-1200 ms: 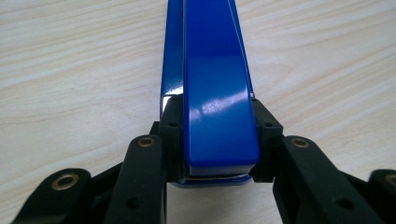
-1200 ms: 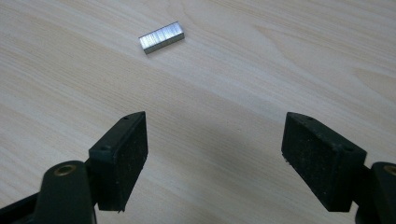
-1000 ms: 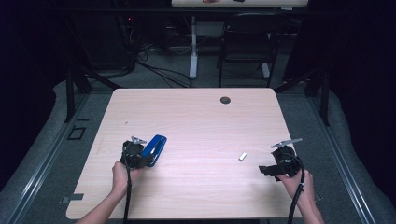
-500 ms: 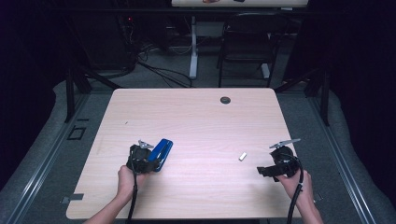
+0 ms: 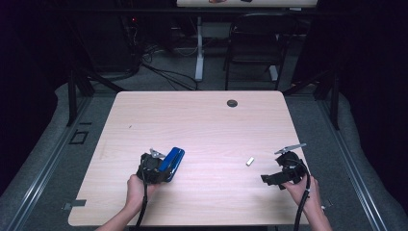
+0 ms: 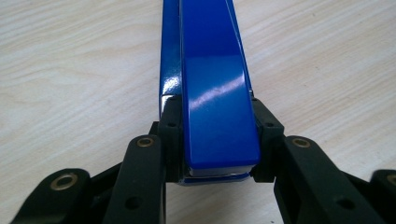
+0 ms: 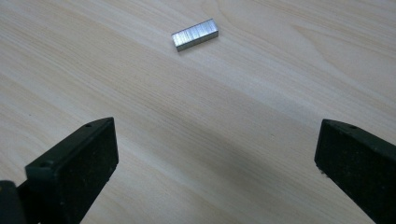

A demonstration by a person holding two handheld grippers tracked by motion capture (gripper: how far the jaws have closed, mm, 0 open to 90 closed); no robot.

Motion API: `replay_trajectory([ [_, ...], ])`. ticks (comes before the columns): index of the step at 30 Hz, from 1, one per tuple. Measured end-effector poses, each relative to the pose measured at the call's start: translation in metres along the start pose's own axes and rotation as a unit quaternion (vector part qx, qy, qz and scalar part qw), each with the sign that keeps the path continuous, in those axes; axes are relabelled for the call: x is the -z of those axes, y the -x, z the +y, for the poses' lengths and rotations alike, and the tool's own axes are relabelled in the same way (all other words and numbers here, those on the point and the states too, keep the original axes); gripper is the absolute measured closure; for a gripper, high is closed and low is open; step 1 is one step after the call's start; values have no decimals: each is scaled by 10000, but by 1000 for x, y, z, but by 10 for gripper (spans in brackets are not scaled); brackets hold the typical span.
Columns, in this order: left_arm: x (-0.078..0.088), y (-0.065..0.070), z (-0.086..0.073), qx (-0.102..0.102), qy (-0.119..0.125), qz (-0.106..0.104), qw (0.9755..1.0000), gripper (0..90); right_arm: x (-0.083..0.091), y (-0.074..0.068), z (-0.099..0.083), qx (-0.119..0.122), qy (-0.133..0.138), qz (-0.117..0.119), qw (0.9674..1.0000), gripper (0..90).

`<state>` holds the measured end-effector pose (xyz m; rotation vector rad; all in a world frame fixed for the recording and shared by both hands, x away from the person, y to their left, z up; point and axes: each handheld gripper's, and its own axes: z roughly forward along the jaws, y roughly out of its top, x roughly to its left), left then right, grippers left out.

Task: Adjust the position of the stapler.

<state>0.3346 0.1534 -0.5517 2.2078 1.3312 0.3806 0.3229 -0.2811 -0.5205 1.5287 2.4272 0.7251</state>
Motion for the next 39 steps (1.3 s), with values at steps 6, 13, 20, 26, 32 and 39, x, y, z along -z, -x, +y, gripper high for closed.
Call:
replay_trajectory([
  [6, 1, 8, -2, -63, -14, -56, 10000, 651, -2, 0, 0, 81, -95, -16, 9999, 0],
  [13, 1, 10, 0, -64, -42, -148, 9999, 649, -1, -1, 0, 100, -53, -28, 9999, 33],
  [20, 14, 5, 9, -18, 3, -303, 9995, 455, 2, -3, 0, 110, 51, -61, 9999, 51],
  [26, 41, -12, 10, 238, 328, -642, 9971, 363, 2, -4, -1, 146, 37, -91, 9998, 76],
  [32, 44, -32, 5, 293, 395, -296, 9984, 515, 4, -4, 0, 223, 99, -240, 9994, 101],
  [39, 25, -38, 0, 106, -143, -403, 9990, 749, 3, -3, 0, 172, 60, -160, 9997, 122],
])
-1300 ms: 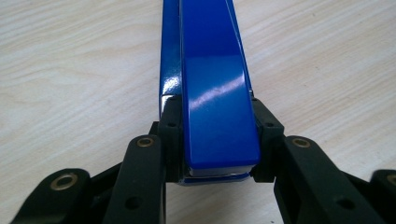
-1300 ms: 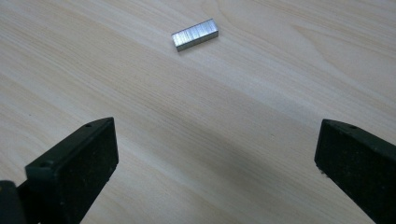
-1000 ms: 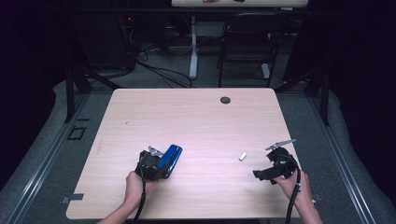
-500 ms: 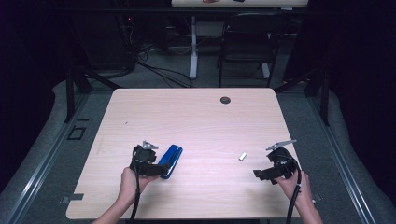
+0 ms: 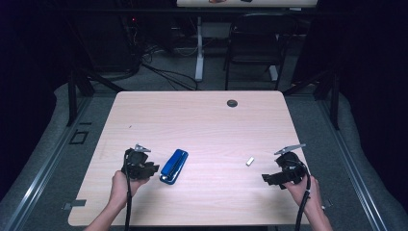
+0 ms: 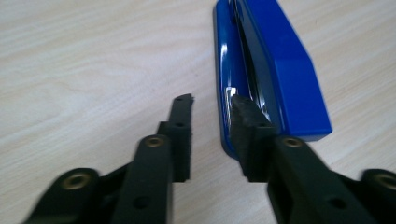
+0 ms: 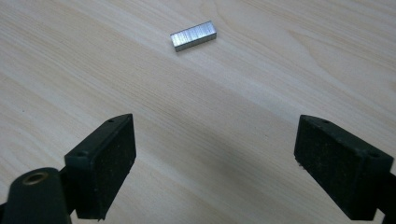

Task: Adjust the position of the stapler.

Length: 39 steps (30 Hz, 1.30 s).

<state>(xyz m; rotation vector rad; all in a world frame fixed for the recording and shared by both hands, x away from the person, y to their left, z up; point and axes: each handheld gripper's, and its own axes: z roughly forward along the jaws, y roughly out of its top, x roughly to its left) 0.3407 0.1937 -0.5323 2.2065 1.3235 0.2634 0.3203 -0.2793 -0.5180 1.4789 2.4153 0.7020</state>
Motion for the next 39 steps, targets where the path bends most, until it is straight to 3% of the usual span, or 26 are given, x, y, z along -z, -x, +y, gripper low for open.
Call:
replay_trajectory([
  [3, -5, 2, 0, -93, -162, -43, 9998, 858, 0, 0, 0, 30, -24, -10, 10000, 123],
  [6, -9, 7, 0, -198, -222, -83, 9995, 900, 0, 0, 0, 8, -10, 20, 10000, 124],
  [9, -10, 10, 0, -275, -226, -148, 9993, 900, 0, -1, 0, 3, -10, 24, 10000, 126],
  [10, -12, 14, 0, -400, -251, -79, 9989, 900, 0, -1, 0, 3, -7, 21, 10000, 127],
  [13, -12, 14, 0, -437, -273, -103, 9986, 900, 0, 0, 0, 15, -19, 23, 10000, 129],
  [16, -14, 15, -1, -491, -339, -274, 9978, 900, -1, -1, 0, 5, -3, 101, 9999, 126],
  [18, -14, 19, -1, -634, -323, -170, 9973, 900, -1, -2, 0, 17, 11, 80, 10000, 126],
  [24, -15, 17, -1, -558, -342, -277, 9975, 900, -4, -3, 0, -21, -3, 105, 9999, 126],
  [26, -16, 15, -2, -473, -321, -298, 9979, 900, -3, -2, 1, 85, -123, 92, 9998, 127],
  [29, -16, 14, -2, -430, -318, -359, 9979, 900, -4, -3, 0, 26, -40, 143, 9999, 127],
  [33, -17, 13, -3, -215, -332, -663, 9970, 900, -5, -3, 0, 9, -46, 162, 9999, 127],
  [35, -18, 17, -3, -245, -307, -620, 9973, 900, -5, -3, 1, 32, -128, 146, 9998, 127],
  [37, -19, 19, -3, -209, -318, -773, 9963, 900, -6, -4, 1, 23, -121, 151, 9998, 127],
  [39, -20, 24, -2, -279, -297, -772, 9962, 900, -7, -4, 1, 5, -126, 155, 9998, 127],
])
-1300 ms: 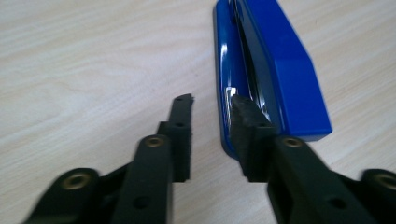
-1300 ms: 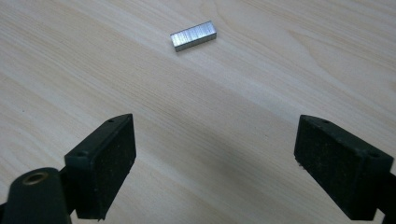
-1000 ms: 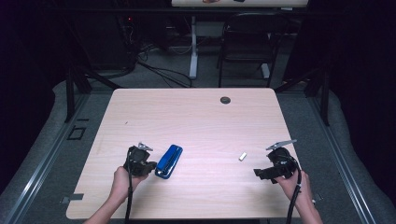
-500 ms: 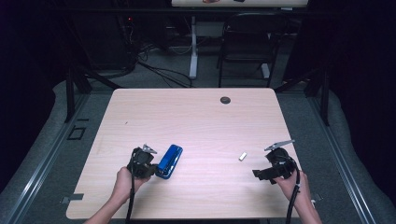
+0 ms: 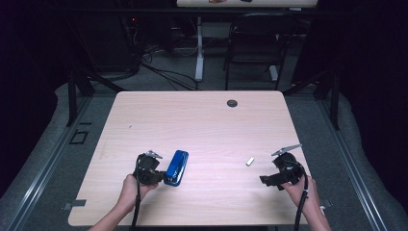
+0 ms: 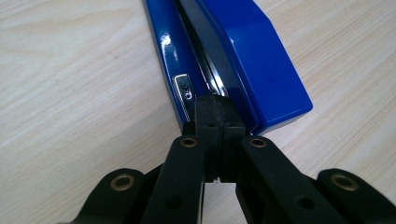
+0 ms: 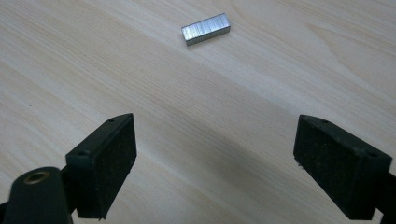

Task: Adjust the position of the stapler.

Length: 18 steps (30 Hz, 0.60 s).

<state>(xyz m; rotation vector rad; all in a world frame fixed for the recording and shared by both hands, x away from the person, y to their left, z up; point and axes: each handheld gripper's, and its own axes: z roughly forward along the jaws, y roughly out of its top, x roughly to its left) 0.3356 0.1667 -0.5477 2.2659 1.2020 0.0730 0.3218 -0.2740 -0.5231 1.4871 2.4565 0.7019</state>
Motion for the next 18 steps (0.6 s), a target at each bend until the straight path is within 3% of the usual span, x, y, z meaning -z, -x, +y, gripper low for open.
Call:
replay_trajectory([
  [5, -3, 9, 3, -177, -16, 46, 9998, 900, 0, 1, 0, 28, -34, -6, 10000, 128],
  [6, -2, 9, 3, -175, -44, 31, 9998, 900, 0, 1, 0, 28, -26, -7, 10000, 128],
  [8, 3, 7, 4, -282, 6, 199, 9994, 900, 0, 1, -1, 33, -20, 15, 10000, 128],
  [11, 9, 1, 4, -214, 114, 282, 9993, 900, 0, 1, -1, -7, 18, 32, 10000, 128],
  [18, -8, 0, 1, -282, -256, 372, 9986, 900, 0, 0, -1, 78, -37, -21, 10000, 129],
])
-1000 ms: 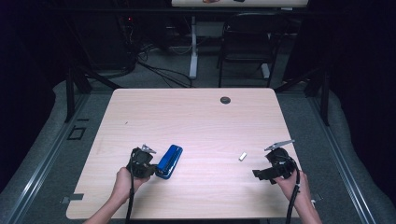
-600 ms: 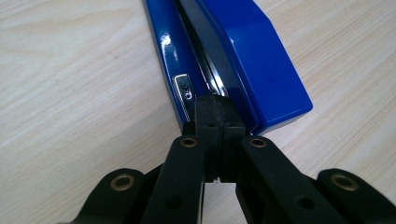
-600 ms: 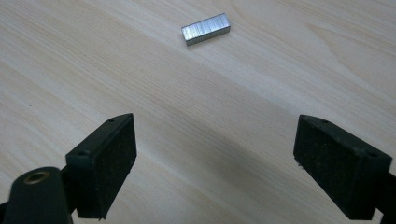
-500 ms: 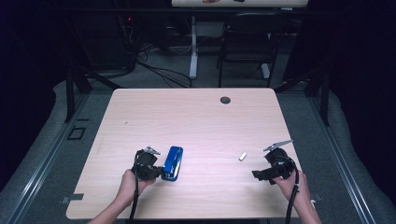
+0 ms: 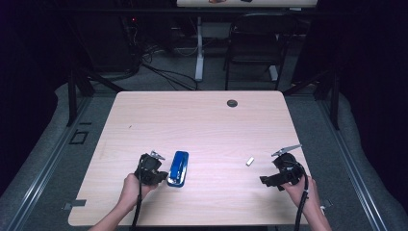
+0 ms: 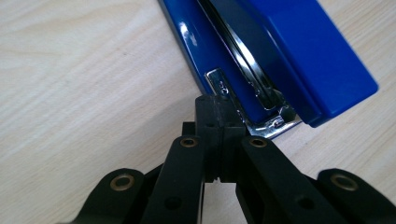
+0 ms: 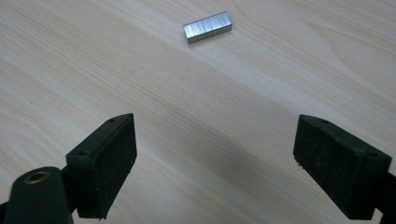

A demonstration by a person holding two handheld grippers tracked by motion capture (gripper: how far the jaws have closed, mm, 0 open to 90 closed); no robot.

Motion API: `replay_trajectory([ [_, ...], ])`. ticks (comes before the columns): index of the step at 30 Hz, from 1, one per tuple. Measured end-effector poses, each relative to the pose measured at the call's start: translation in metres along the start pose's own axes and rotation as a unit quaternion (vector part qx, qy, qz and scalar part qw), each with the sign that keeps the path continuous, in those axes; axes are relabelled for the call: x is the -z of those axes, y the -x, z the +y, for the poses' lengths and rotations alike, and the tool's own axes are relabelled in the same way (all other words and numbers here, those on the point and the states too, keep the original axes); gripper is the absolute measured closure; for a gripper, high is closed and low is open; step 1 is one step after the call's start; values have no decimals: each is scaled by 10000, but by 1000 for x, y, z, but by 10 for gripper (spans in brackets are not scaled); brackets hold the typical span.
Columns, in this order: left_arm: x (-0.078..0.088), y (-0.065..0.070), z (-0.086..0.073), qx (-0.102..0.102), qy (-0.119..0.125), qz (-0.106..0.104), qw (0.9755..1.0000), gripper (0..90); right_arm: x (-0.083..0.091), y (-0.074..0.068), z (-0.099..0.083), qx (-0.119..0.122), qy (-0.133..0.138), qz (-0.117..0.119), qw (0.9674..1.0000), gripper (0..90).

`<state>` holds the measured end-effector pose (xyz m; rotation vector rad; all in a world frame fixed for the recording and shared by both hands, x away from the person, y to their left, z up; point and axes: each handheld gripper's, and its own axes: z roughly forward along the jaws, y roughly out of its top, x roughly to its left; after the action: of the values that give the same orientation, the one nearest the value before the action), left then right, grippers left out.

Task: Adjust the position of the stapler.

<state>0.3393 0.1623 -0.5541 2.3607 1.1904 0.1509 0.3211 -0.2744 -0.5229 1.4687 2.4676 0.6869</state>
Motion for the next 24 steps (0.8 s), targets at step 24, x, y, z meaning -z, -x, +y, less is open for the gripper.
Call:
replay_trajectory([
  [24, -2, 14, 3, -71, 155, -131, 9998, 900, -3, 0, -1, -86, -106, 50, 9999, 134],
])
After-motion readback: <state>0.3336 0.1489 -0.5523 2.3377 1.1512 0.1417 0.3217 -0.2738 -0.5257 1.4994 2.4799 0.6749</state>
